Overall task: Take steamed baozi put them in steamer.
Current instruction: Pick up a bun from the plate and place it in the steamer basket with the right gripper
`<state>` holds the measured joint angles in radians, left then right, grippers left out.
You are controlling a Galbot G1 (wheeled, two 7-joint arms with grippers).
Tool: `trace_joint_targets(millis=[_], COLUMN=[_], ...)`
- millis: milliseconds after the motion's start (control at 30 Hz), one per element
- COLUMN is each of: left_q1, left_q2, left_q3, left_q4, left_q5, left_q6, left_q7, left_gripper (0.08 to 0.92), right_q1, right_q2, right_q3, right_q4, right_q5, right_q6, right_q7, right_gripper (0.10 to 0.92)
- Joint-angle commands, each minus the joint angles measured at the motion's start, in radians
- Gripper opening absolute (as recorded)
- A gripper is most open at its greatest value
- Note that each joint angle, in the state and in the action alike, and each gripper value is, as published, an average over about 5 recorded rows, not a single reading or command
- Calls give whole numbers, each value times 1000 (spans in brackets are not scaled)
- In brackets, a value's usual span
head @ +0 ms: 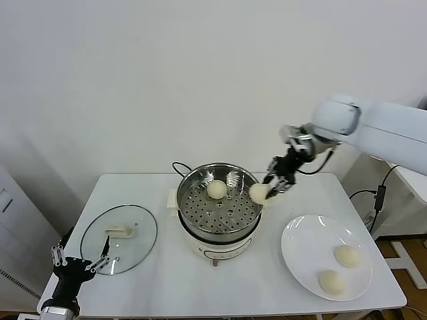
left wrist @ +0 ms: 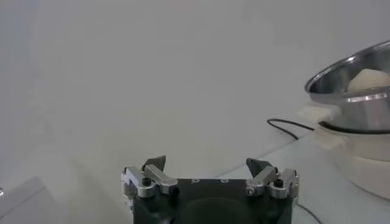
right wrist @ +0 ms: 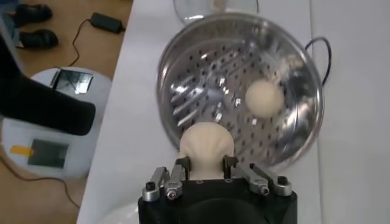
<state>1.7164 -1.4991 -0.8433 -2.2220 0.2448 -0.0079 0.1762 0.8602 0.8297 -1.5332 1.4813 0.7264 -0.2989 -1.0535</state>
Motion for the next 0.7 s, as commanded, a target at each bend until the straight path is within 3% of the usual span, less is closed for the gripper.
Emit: trace_joint_targets(millis=[33,400,700], left_q1=[-4,-8,-14], left_q2=[-4,-1,-3], left_q3=[-4,-4,4], left_q4=[3,10,13], left_q5=[-4,-7,-2], left_q6=[0,1,3], left_q7=[0,1,2], left_gripper=[823,823,823], right_q1=[-241,-324,-344], right_q2=[289,399,395], right_q3=[104,144,151], right_q4=[-49,-145,-157], right_q5=[16,-29,17], right_q6=[-144,-180,-193], right_q7=[212,363,390], right_gripper=[380,382,396])
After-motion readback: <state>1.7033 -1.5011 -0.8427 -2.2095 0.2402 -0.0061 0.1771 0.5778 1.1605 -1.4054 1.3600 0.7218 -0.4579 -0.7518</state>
